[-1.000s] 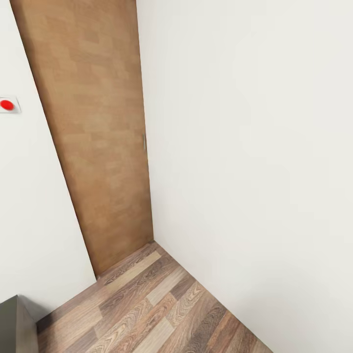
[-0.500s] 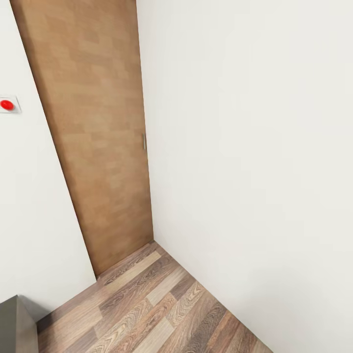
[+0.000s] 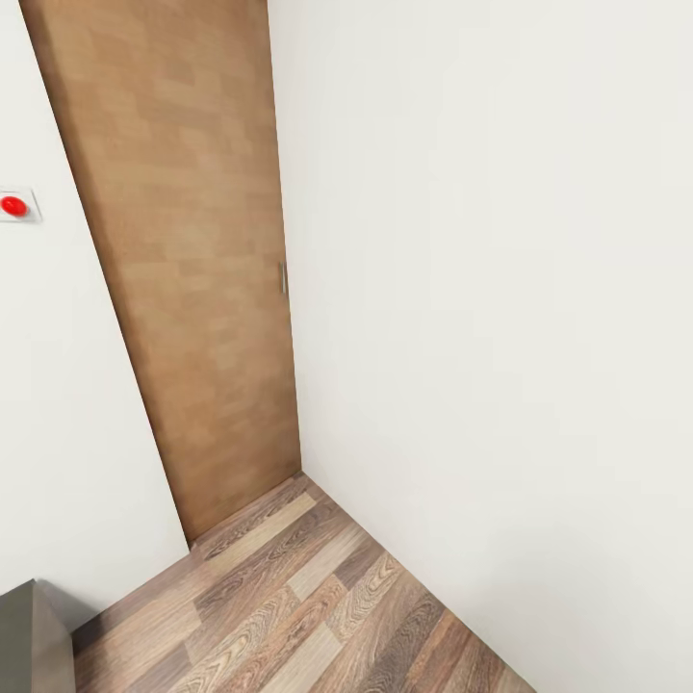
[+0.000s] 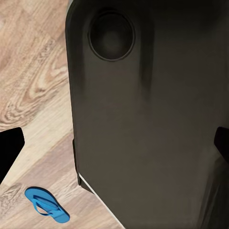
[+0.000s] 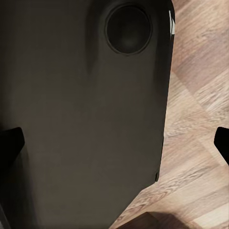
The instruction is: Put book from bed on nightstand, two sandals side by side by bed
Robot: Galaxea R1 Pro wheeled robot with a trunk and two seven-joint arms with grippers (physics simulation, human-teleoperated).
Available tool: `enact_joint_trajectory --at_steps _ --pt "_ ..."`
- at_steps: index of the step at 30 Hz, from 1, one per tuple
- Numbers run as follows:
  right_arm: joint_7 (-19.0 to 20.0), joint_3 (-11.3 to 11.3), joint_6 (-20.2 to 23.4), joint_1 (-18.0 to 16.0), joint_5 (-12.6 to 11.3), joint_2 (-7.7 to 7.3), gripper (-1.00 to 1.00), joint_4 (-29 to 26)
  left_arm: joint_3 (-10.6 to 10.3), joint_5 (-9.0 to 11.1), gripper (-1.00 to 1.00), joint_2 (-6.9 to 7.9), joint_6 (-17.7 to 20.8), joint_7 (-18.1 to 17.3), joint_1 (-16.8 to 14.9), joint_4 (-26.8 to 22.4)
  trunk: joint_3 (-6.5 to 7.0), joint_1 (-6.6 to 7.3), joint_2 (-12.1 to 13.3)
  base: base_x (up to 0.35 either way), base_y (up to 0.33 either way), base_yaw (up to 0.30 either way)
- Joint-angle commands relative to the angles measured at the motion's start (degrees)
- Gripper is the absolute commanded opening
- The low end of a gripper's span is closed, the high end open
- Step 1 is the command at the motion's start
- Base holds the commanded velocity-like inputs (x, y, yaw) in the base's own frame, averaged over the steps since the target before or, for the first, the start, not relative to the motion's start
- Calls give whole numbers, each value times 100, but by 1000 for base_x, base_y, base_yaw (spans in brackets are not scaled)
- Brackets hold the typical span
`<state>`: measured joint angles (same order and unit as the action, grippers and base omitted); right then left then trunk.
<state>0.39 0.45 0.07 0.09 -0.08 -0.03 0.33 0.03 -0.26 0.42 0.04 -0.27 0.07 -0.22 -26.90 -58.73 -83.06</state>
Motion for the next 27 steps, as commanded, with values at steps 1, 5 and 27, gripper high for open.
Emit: enact_joint_trajectory --at_steps 1,5,27 --pt "4 4 1 -1 -1 0 100 0 0 -3 100 1 0 -3 0 -2 -3 0 -2 0 0 0" --pt "4 4 1 -1 -1 0 100 0 0 -3 100 1 0 -3 0 -2 -3 0 -2 0 0 0" --pt "-71 -24 18 -1 4 36 100 42 43 32 100 50 387 -36 -7 -4 -3 0 -2 0 0 0"
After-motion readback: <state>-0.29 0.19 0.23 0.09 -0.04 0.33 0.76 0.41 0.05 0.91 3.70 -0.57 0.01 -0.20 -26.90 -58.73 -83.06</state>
